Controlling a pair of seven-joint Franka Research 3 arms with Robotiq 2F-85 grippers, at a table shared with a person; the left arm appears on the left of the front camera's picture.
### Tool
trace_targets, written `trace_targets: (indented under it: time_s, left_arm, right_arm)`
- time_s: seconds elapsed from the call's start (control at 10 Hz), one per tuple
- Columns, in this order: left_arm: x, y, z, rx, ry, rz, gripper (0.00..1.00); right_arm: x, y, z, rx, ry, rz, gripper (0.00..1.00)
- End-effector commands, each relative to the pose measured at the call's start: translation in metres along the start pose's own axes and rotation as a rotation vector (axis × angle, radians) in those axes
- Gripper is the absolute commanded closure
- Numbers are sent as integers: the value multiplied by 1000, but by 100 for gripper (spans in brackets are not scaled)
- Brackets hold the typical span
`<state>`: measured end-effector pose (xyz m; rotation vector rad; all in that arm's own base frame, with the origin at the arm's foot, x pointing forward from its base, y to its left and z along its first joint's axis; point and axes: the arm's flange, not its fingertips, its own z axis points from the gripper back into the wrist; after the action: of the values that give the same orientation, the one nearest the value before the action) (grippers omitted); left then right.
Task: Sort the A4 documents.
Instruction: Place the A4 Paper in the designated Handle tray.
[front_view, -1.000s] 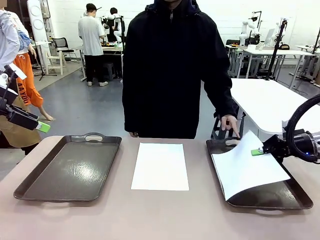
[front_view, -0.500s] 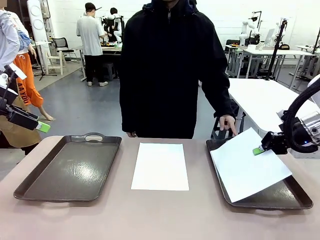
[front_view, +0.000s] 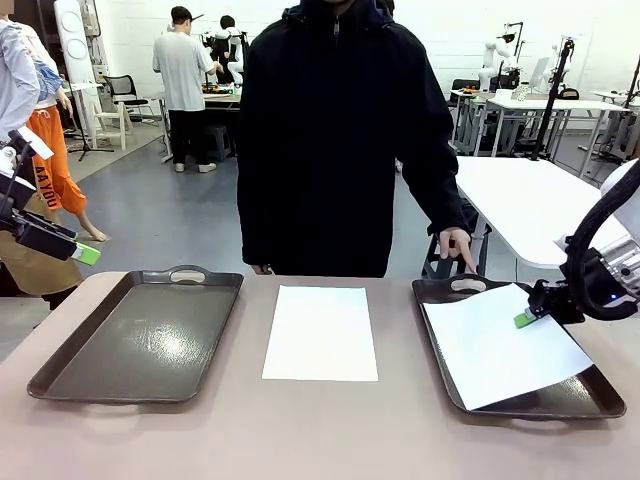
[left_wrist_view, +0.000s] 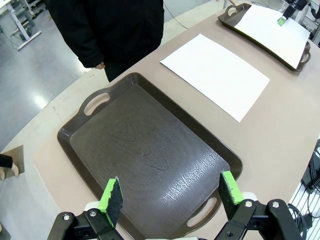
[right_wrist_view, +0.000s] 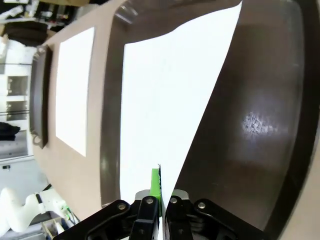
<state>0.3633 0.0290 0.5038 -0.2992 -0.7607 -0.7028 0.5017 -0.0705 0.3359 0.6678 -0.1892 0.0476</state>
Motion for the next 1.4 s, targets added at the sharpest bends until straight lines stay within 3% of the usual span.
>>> trace_targets:
  time_s: [0.0, 0.4, 0.8, 1.1, 1.3]
  left_arm:
    - [-3, 4, -1, -13, -4, -15, 0]
    - [-3, 4, -1, -13, -4, -15, 0]
    - [-3, 4, -1, -13, -4, -15, 0]
    - [-3, 4, -1, -13, -4, -15, 0]
    - [-3, 4, -1, -13, -4, -15, 0]
  right_arm:
    - [-4, -4, 0, -38, -4, -35, 99]
    - [-1, -7, -1, -39, -55, -25, 99]
    - [9, -1, -10, -14, -15, -2, 99]
    - [9, 2, -9, -26, -7, 9, 73]
    - [6, 2, -6, -97, -7, 16, 55]
